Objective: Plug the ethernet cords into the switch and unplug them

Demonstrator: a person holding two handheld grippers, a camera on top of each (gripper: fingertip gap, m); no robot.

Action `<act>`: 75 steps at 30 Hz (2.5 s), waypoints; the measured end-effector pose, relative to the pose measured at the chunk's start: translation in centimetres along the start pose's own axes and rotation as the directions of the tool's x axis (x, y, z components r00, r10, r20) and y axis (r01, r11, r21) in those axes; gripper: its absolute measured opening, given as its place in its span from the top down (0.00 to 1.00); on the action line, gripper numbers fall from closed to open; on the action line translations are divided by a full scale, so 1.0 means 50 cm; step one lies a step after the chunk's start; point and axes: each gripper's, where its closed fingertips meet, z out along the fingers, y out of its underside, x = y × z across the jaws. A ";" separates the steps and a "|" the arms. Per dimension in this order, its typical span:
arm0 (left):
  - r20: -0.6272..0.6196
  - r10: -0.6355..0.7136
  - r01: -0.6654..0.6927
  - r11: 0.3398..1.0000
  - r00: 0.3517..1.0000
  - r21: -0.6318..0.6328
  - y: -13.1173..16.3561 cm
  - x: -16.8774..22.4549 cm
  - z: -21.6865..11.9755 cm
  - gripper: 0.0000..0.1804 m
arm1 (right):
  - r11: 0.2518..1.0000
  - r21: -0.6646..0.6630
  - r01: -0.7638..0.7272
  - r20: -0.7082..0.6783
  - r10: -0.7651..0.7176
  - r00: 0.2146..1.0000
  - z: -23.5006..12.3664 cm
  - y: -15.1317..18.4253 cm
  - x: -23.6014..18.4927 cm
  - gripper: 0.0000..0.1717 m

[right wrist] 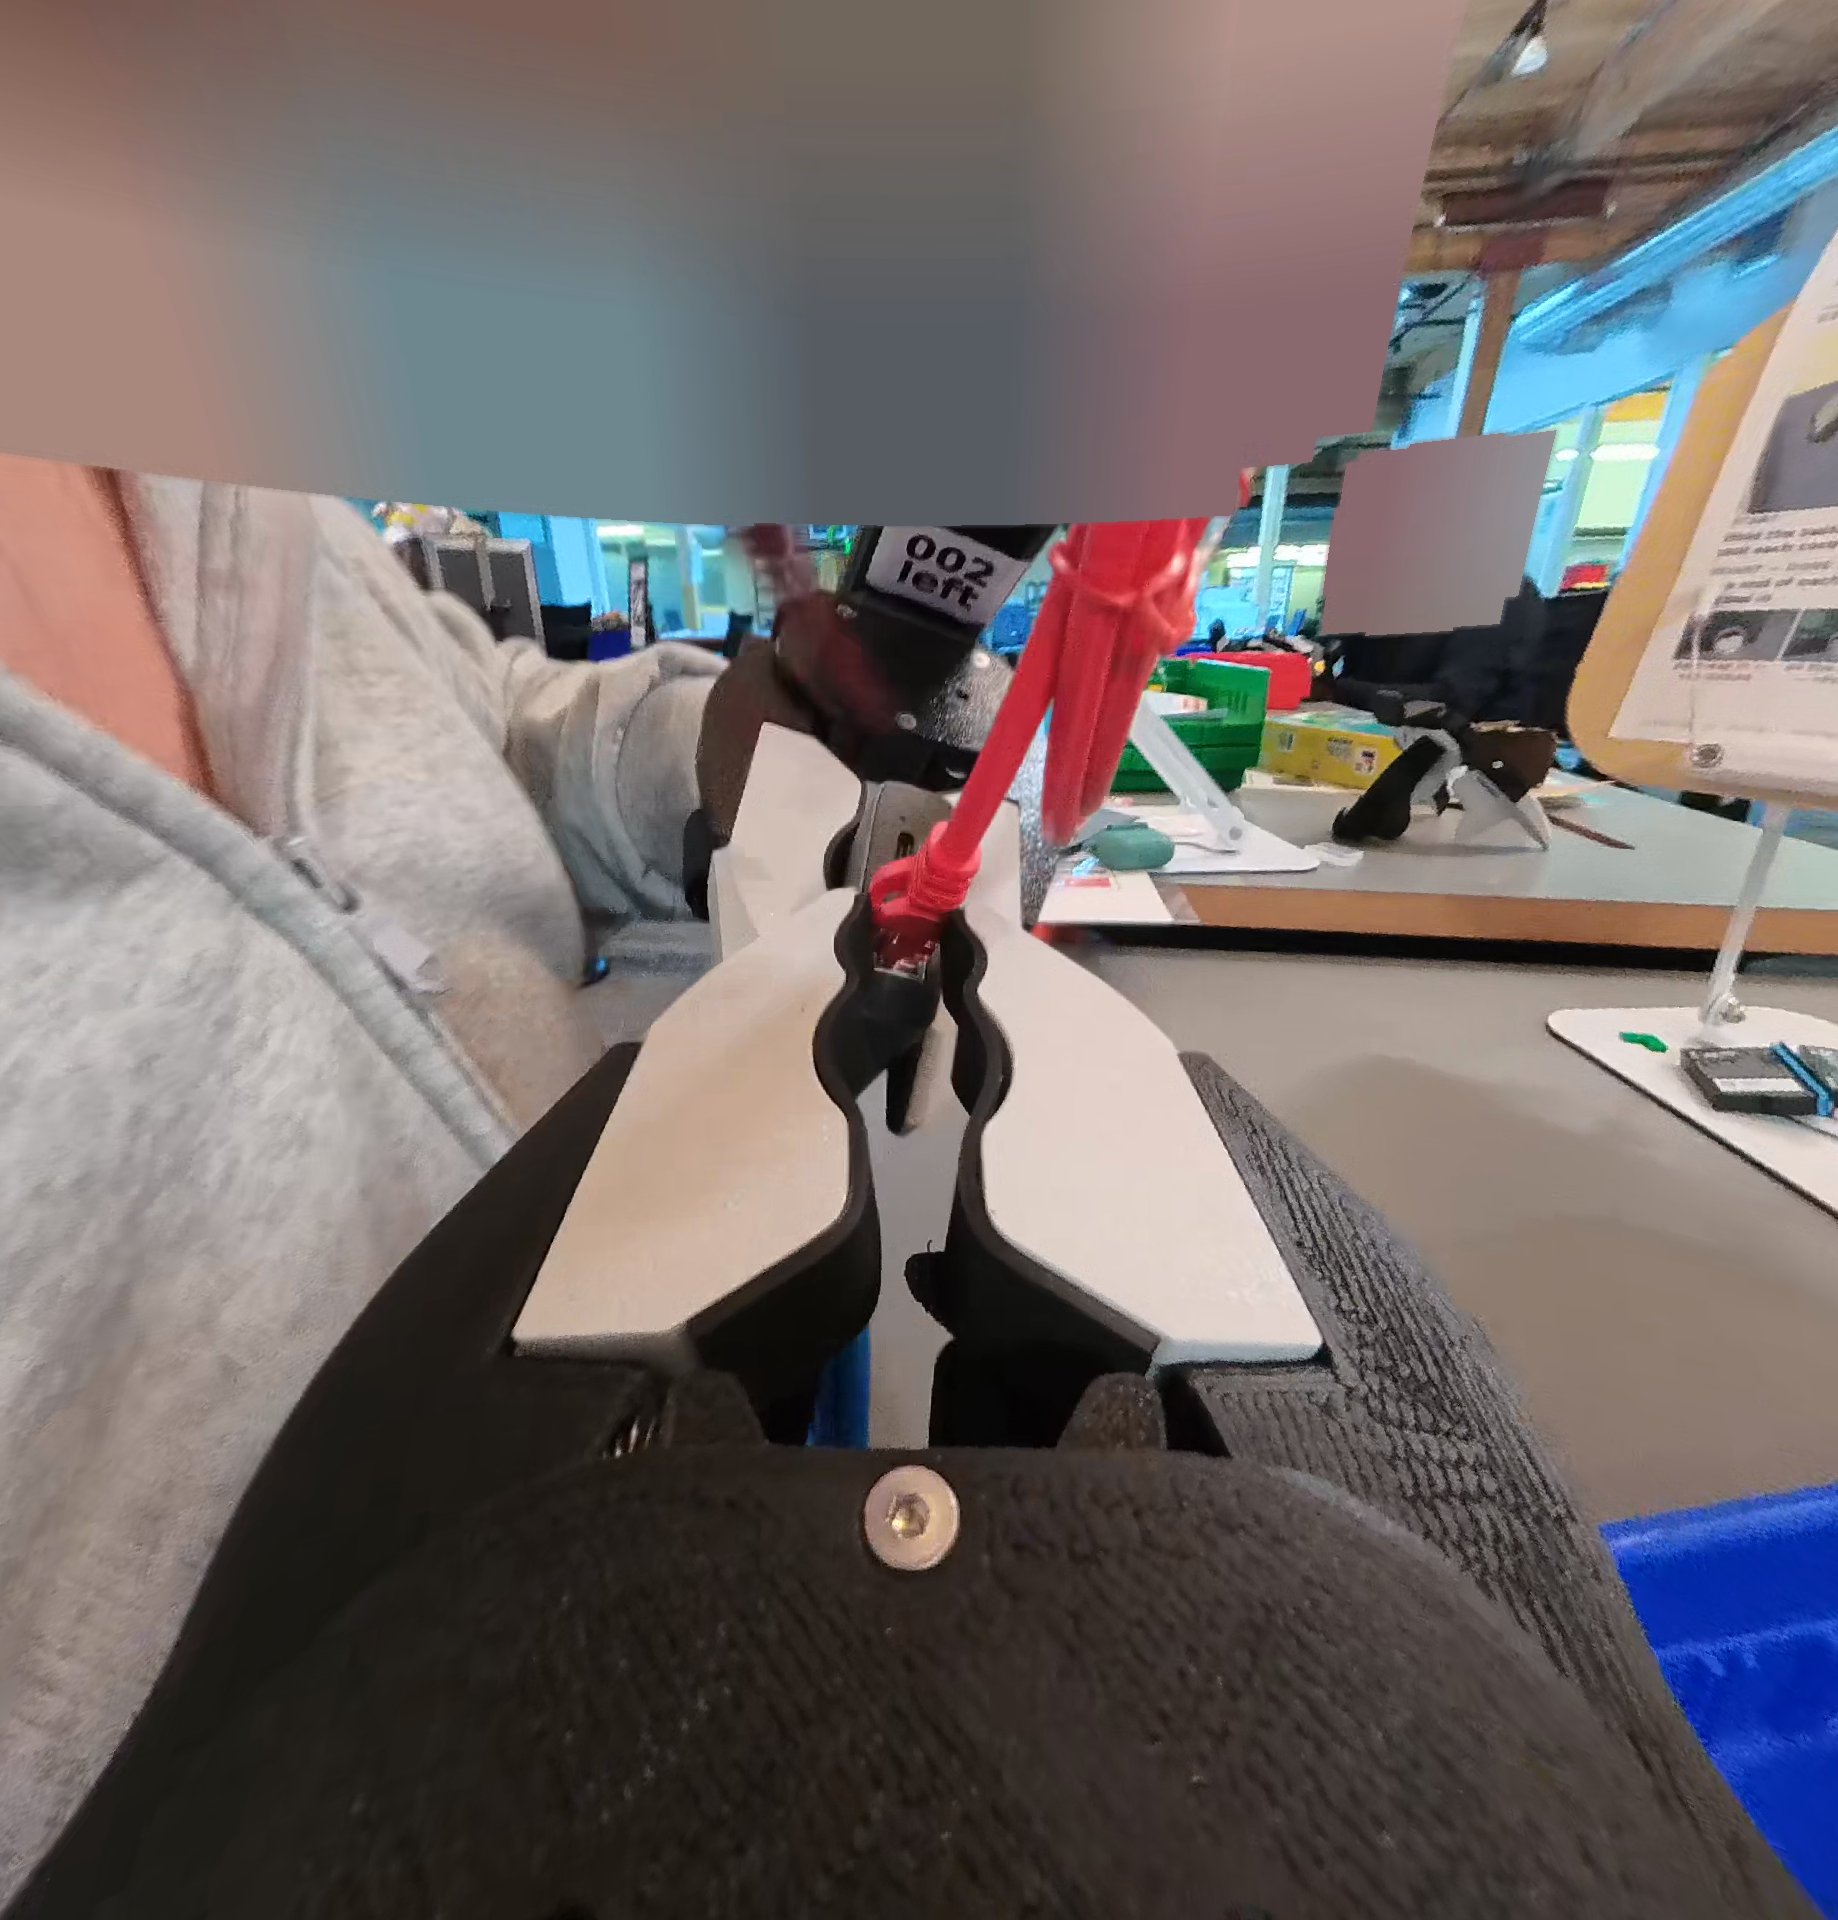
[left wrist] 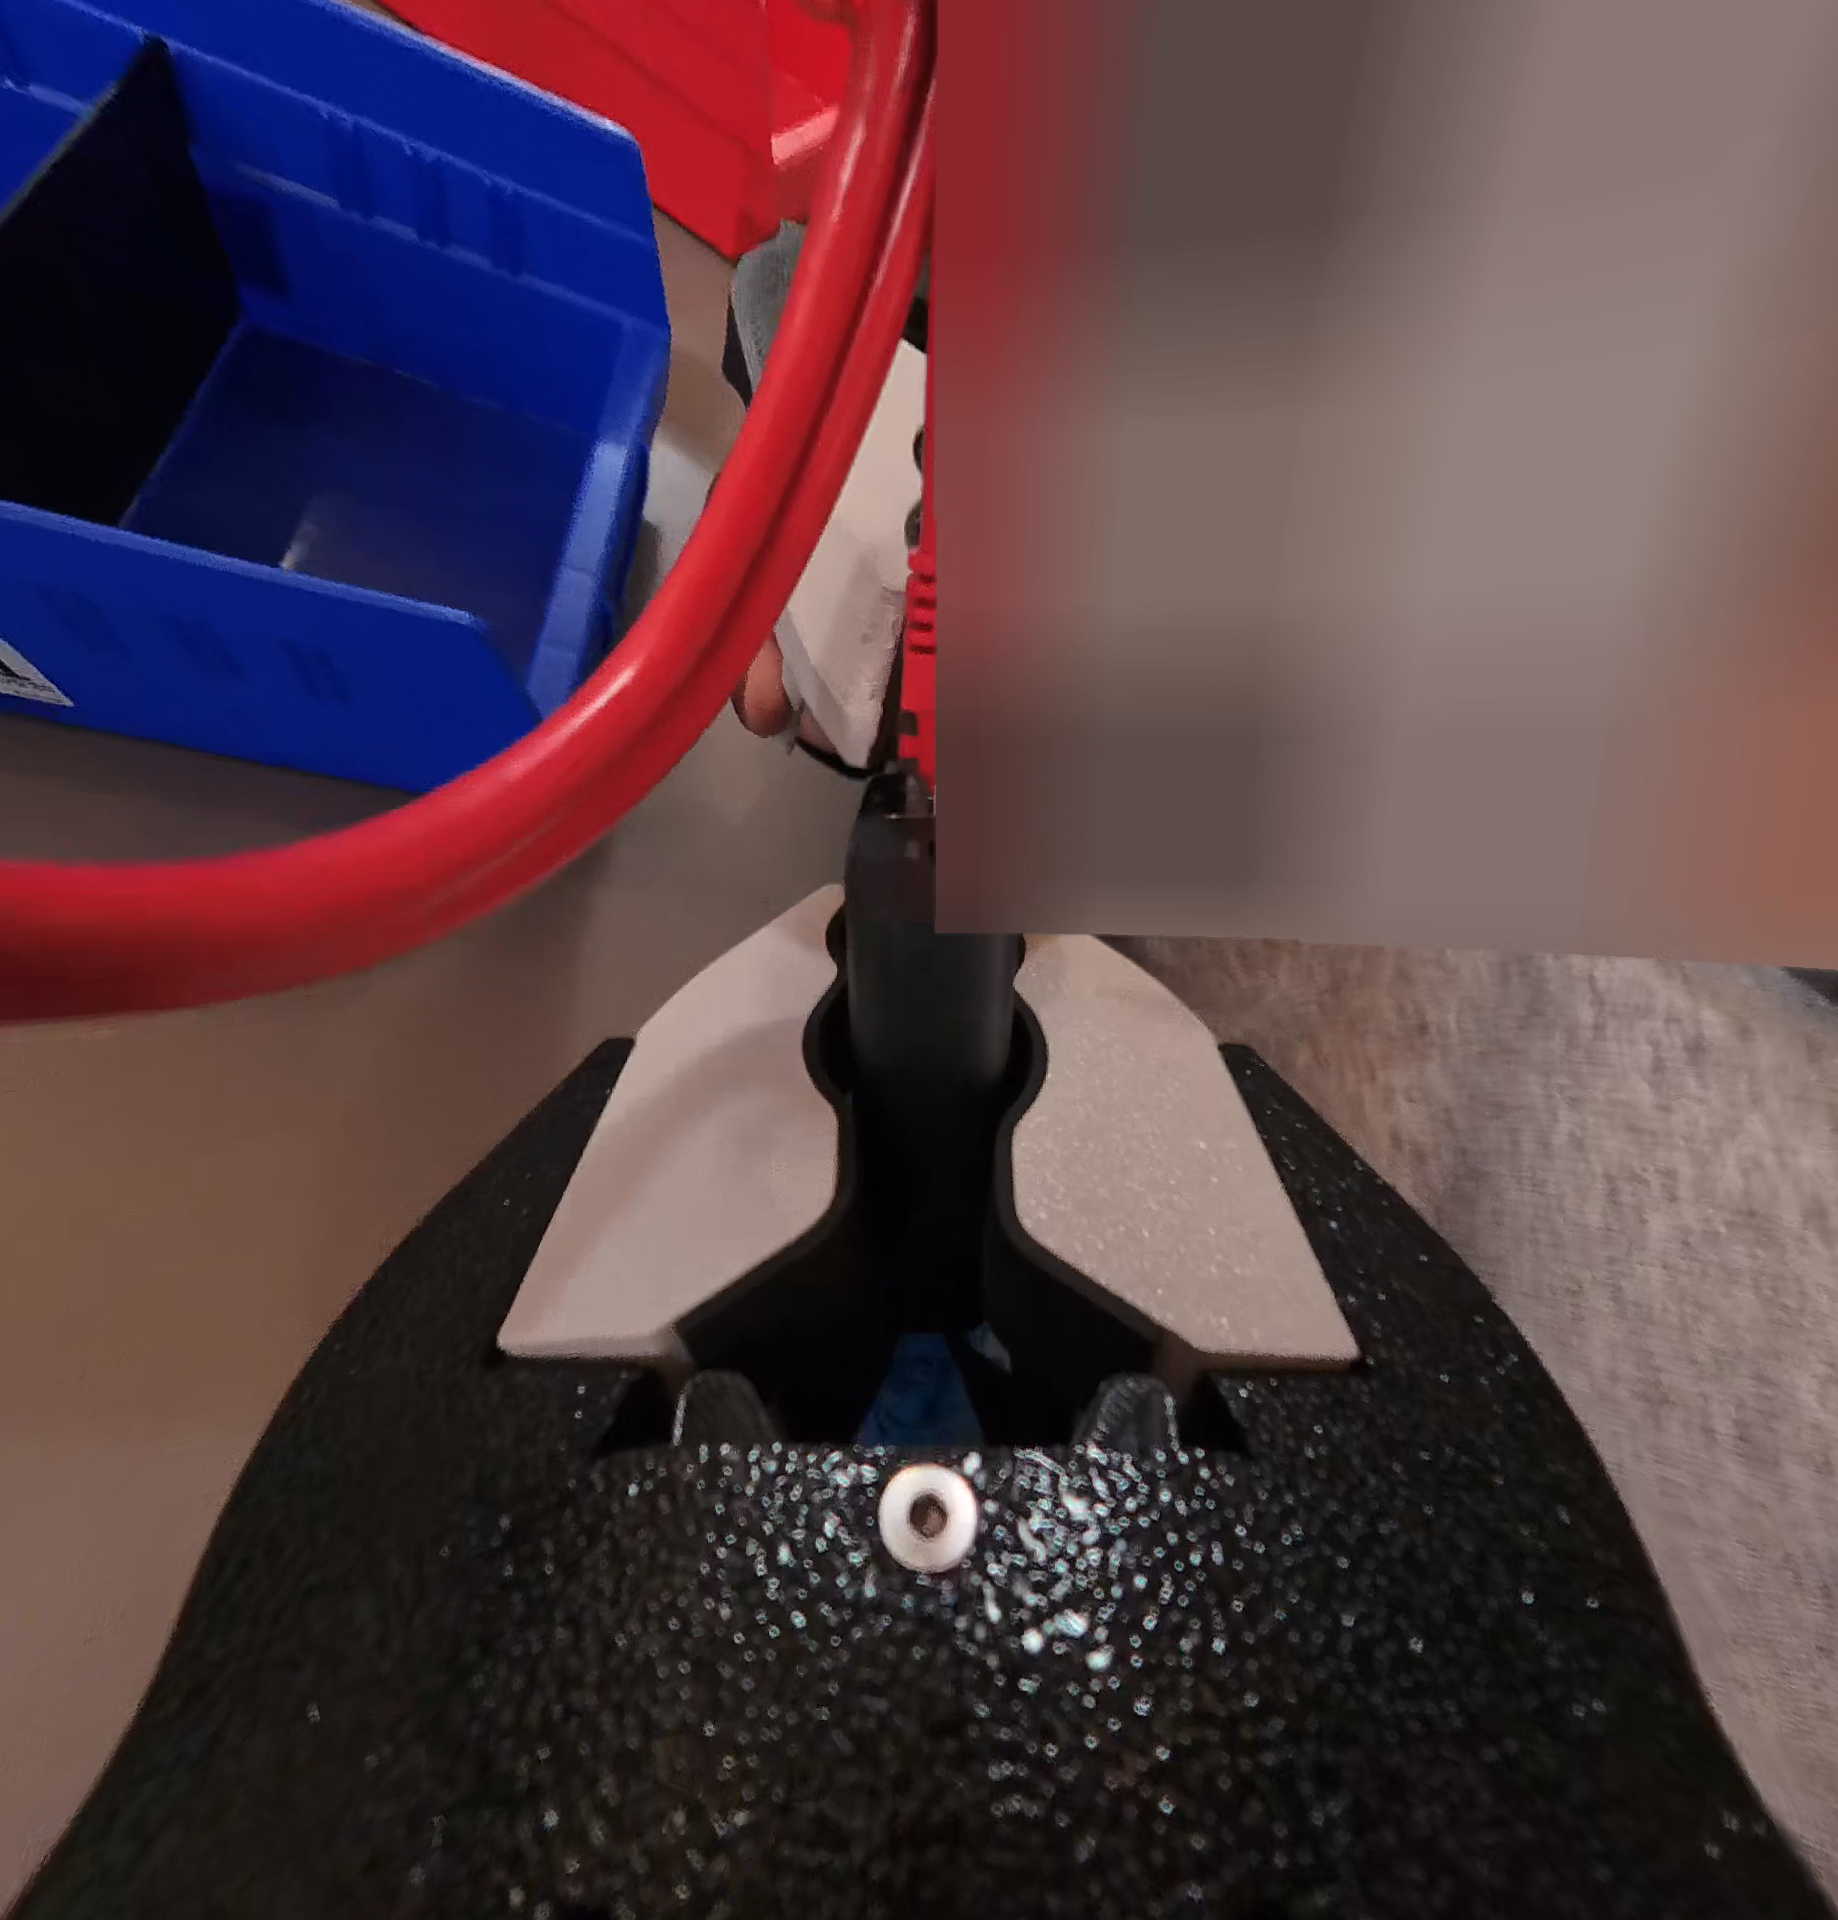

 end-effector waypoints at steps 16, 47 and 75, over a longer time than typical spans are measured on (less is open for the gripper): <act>0.035 0.030 -0.030 1.000 0.999 0.006 -0.005 -0.014 0.000 0.88 | 0.999 0.015 -0.039 0.053 0.038 0.998 0.002 -0.001 0.010 0.94; 0.541 0.036 -0.256 0.906 0.840 0.337 -0.055 -0.013 -0.043 0.79 | 0.989 0.087 -0.123 0.132 0.111 0.985 -0.031 -0.004 -0.002 0.94; 0.476 -0.107 -0.186 0.829 0.873 0.528 -0.061 -0.003 -0.080 0.65 | 0.976 0.097 -0.196 0.175 0.177 0.968 -0.041 -0.002 0.002 0.94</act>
